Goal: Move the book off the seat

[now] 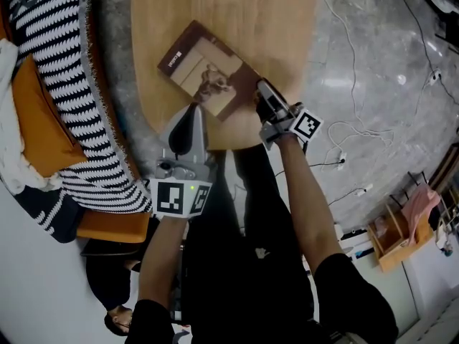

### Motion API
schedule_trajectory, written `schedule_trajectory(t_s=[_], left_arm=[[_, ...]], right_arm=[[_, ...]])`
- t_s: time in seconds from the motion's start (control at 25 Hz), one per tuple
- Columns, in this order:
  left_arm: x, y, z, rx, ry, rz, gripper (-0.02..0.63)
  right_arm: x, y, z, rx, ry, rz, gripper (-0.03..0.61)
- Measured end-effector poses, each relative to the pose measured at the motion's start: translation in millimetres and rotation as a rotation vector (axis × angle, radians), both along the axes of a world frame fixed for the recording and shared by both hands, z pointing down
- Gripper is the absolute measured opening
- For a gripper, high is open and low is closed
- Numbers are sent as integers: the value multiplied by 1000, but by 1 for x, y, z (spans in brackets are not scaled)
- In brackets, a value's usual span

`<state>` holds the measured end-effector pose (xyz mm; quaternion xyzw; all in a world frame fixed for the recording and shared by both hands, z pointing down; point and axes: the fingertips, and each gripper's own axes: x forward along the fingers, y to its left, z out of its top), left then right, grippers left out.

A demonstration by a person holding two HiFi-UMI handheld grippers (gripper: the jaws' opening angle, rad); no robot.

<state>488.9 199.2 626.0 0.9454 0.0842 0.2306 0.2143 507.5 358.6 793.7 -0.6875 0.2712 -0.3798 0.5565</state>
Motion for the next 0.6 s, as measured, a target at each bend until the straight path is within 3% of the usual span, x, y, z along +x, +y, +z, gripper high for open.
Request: schedule_trajectory(t_s=[0.48, 0.6], left_arm=[[-1, -4, 9, -2, -15, -8, 5], [-1, -3, 9, -5, -14, -11, 5]], right_arm=[[-3, 12, 19, -86, -38, 4, 154], [-1, 16, 19, -117, -32, 4, 181]])
